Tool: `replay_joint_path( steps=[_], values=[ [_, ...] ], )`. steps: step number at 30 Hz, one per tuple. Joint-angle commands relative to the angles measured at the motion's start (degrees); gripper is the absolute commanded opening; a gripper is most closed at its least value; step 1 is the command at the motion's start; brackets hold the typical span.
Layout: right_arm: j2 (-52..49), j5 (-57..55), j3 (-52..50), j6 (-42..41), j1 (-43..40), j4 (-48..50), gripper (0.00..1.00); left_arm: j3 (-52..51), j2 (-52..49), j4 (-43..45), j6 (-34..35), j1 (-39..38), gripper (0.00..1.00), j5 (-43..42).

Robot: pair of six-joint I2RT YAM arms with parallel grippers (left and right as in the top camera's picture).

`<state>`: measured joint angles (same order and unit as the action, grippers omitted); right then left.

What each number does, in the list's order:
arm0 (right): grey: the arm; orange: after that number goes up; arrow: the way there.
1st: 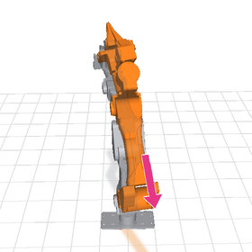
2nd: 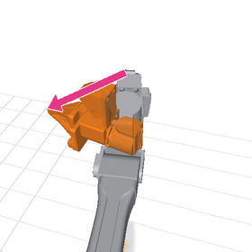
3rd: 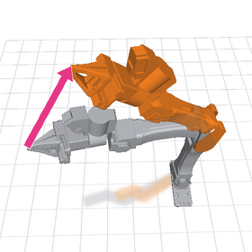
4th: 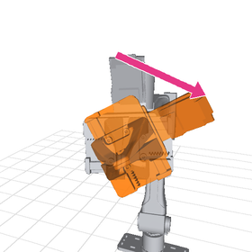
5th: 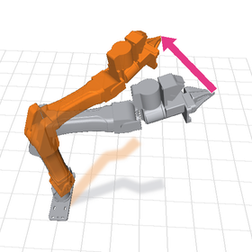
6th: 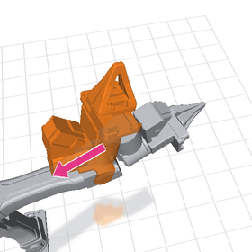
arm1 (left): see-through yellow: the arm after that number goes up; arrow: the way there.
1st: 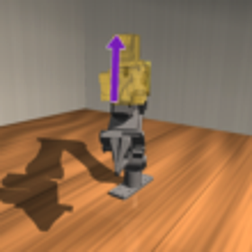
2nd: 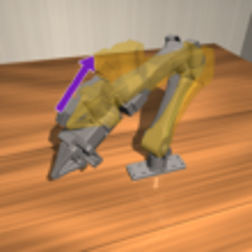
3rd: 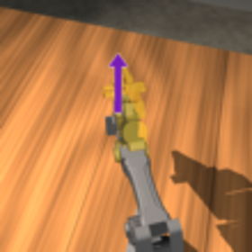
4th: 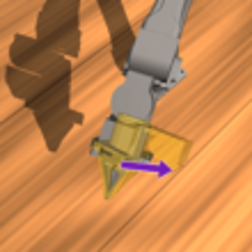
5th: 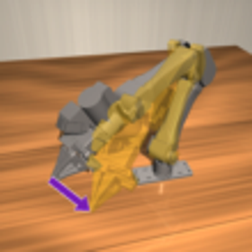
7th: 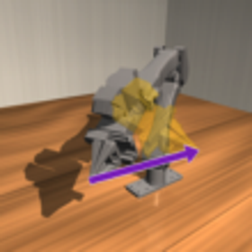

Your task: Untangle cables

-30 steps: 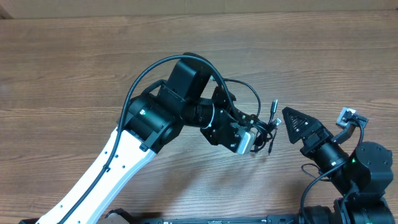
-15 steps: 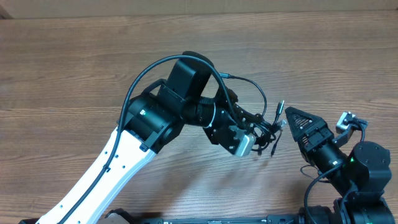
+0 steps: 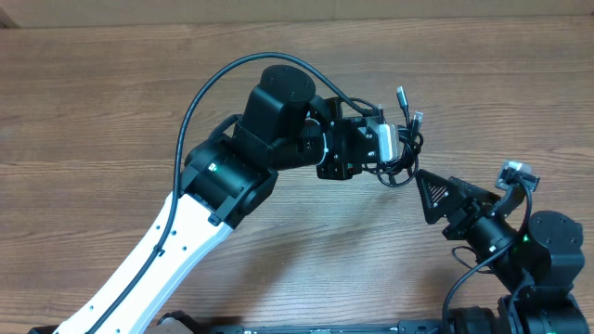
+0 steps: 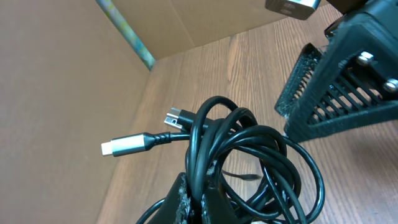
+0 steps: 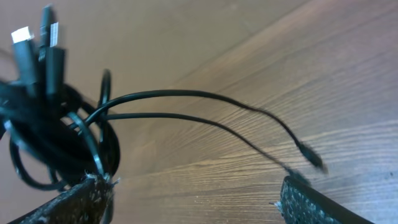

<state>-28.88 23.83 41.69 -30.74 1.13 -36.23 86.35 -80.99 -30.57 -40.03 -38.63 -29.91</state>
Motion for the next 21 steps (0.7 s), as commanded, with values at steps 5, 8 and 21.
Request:
replay_joint_path(
  steps=[5,8,21],
  values=[
    [0.20,4.81,0.96,5.86,-0.22,1.42,0.86,1.20,1.62,-0.66,3.04,-0.09,0.04,-1.66],
    [0.20,4.66,0.96,5.79,-0.24,1.44,0.86,1.20,1.62,-0.72,4.52,-0.09,0.04,-2.80],
    [0.17,-10.10,0.96,0.74,-0.24,-4.11,0.84,1.20,1.62,-1.77,4.44,-0.09,0.04,-23.43]
  ],
)
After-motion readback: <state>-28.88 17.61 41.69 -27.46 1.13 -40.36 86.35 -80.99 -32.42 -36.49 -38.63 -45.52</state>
